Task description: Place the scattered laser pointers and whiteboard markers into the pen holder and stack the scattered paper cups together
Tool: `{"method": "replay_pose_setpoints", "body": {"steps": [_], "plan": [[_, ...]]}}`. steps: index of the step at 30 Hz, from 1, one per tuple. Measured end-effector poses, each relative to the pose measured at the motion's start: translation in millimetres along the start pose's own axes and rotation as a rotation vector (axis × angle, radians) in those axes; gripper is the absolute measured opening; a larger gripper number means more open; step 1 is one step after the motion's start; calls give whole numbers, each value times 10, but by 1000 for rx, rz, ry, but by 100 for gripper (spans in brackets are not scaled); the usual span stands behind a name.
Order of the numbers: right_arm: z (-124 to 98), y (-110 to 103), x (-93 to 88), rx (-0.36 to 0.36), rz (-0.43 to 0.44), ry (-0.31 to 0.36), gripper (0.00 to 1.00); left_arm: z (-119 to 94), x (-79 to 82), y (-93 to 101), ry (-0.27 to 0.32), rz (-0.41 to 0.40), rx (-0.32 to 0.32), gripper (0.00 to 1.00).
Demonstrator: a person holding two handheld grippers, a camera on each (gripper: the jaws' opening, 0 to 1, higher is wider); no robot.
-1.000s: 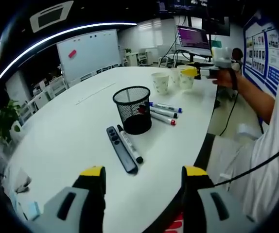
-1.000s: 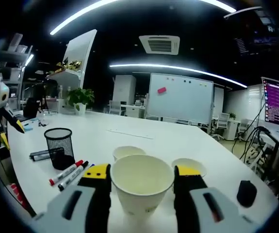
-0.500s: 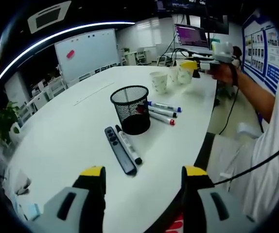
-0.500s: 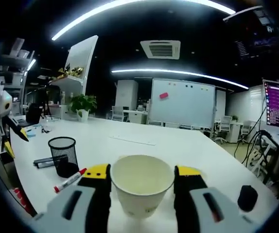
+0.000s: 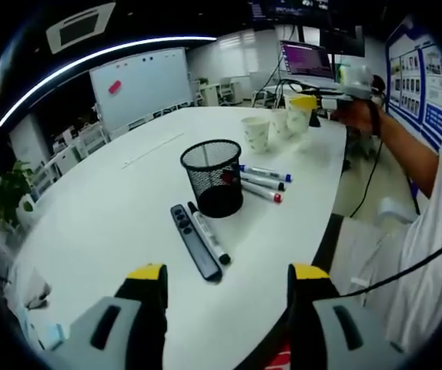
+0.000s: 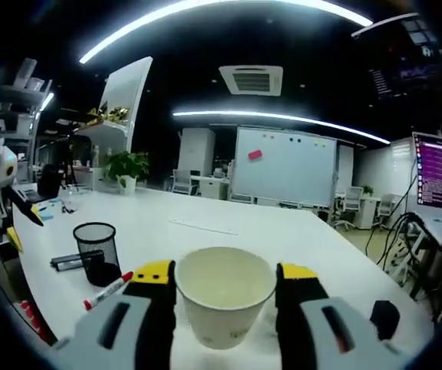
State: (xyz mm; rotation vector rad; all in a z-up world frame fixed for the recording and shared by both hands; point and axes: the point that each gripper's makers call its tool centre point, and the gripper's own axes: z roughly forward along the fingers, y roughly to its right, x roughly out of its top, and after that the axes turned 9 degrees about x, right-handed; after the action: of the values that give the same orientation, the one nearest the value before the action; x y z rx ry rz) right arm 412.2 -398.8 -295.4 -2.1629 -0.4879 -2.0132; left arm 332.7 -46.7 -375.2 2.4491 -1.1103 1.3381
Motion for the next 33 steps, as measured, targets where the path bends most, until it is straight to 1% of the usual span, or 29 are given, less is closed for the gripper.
{"method": "replay_pose_setpoints", "body": {"steps": [3, 7, 11, 15, 21, 28, 32, 33], "plan": [[-21, 7, 60, 2, -15, 8, 51, 3, -40, 5, -10, 8, 1, 63], [-34, 56, 98, -3, -29, 10, 51, -7, -16, 46, 6, -2, -15, 63], [-30, 58, 128, -2, -34, 10, 51, 5, -47, 51, -2, 5, -10, 63], [-20, 53, 139, 4, -40, 5, 51, -32, -56, 55, 0, 3, -11, 63], [11, 91, 156, 0, -39, 6, 51, -44, -96, 8, -7, -6, 1, 63], [23, 60, 188, 8, -52, 1, 51, -53, -91, -25, 0, -19, 8, 63], [15, 84, 201, 1, -53, 2, 51, -42, -102, -39, -3, -19, 11, 63], [15, 89, 203, 1, -55, 2, 51, -36, -103, -59, -2, -30, 14, 62]]}}
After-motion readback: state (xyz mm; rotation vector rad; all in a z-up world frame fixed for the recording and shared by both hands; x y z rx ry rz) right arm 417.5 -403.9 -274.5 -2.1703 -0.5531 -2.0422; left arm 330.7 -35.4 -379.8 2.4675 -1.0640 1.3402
